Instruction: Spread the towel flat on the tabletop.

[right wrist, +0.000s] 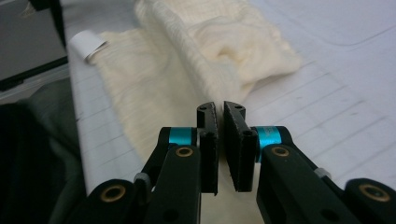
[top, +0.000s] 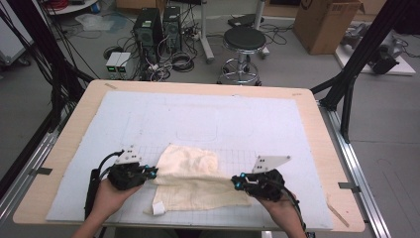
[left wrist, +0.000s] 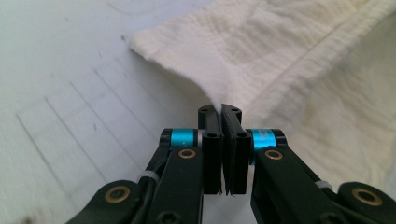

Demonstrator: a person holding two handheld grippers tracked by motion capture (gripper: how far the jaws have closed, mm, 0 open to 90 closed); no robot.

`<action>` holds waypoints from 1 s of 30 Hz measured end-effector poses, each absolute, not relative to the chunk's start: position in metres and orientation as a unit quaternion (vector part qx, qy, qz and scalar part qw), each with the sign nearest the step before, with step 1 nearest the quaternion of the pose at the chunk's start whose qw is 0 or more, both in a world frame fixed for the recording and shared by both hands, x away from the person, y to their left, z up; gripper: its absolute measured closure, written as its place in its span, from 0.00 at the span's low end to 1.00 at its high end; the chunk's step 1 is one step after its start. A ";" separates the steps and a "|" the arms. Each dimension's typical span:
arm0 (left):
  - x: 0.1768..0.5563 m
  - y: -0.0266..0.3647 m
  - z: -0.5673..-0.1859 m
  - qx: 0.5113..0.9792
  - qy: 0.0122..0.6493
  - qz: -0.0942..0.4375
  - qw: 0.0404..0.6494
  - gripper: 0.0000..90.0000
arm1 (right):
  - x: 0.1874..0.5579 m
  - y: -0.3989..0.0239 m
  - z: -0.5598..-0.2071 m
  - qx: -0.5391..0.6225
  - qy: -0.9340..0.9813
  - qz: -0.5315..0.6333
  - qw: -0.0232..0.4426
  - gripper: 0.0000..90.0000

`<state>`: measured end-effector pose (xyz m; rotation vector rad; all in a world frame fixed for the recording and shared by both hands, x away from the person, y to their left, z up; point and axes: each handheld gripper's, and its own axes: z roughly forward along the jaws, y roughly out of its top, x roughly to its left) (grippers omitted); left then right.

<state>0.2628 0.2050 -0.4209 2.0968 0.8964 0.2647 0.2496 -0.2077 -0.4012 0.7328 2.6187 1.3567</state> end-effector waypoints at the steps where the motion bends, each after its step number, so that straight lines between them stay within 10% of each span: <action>1: 0.259 0.208 -0.423 0.836 0.354 0.101 0.407 0.96 | 0.244 -0.205 -0.404 0.235 0.864 0.443 0.046 0.95; 7: 0.248 0.220 -0.432 0.838 0.359 0.087 0.402 0.95 | 0.222 -0.190 -0.411 0.208 0.879 0.428 0.026 0.95; 14: 0.262 0.212 -0.416 0.815 0.380 0.105 0.426 0.62 | 0.221 -0.186 -0.389 0.179 0.871 0.457 0.031 0.83; 30: 0.297 0.188 -0.432 0.842 0.372 0.157 0.358 0.72 | 0.297 -0.173 -0.397 0.243 0.857 0.451 0.044 0.75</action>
